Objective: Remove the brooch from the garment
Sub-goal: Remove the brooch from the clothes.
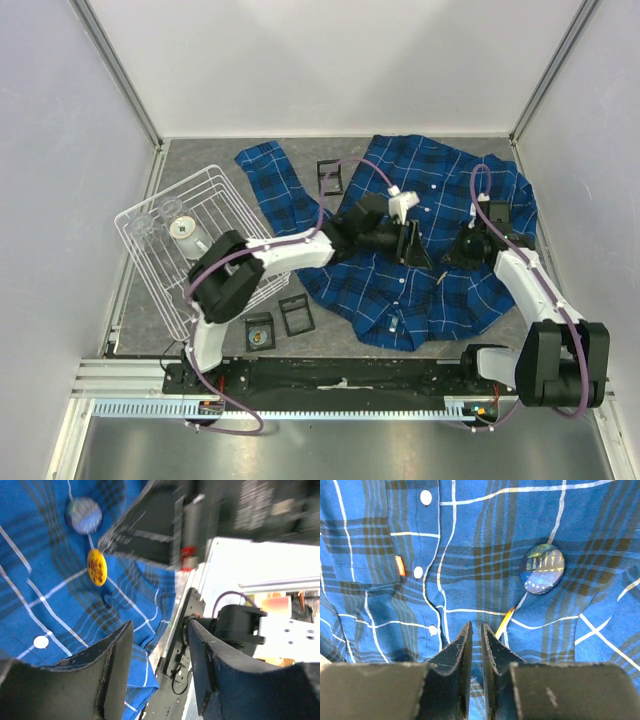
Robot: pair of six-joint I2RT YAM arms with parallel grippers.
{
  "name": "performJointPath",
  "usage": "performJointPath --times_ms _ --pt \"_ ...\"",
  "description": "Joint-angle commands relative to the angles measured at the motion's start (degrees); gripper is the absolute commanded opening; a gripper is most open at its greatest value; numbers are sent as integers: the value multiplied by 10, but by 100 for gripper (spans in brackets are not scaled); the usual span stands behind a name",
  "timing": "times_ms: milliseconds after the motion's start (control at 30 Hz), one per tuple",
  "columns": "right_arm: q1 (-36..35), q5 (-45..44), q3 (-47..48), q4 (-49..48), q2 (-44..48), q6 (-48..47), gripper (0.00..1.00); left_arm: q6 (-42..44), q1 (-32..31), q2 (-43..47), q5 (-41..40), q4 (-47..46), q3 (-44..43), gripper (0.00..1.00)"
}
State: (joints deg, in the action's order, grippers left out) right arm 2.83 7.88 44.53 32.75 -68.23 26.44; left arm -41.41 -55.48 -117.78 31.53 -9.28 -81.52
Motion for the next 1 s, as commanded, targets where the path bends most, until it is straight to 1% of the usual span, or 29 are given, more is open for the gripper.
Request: performJointPath --times_ms 0,100,167,233,333,367,500,600,800,900,933,967 --pt "-25 -4 7 -28 -39 3 18 13 20 71 -17 -59 43 55" --pt "-56 -15 8 -41 -62 5 18 -2 28 61 -11 -62 43 55" --pt "-61 -18 13 -38 -80 5 19 -12 34 52 3 -76 43 54" --pt "-62 -50 13 -28 -90 8 18 -25 36 42 12 -81 42 54" --pt "-60 -118 -5 1 -69 37 19 -26 36 37 13 -77 39 54" --pt "-61 -125 -9 12 -62 48 18 -26 37 36 13 -74 38 54" --pt "-61 -139 -21 40 -56 62 18 -30 42 33 20 -73 32 54" --pt "-61 -146 -26 42 -46 60 19 -31 44 31 20 -72 32 54" --pt "-62 -133 -28 37 -69 55 20 -32 46 30 27 -71 29 54" --pt "-66 -105 -30 14 -67 42 28 -31 48 29 27 -69 30 54" --pt "-69 -104 -31 7 -69 36 33 -31 49 27 29 -69 29 54" --pt "-77 -107 -31 -2 -76 30 36 -32 49 26 29 -69 29 54"
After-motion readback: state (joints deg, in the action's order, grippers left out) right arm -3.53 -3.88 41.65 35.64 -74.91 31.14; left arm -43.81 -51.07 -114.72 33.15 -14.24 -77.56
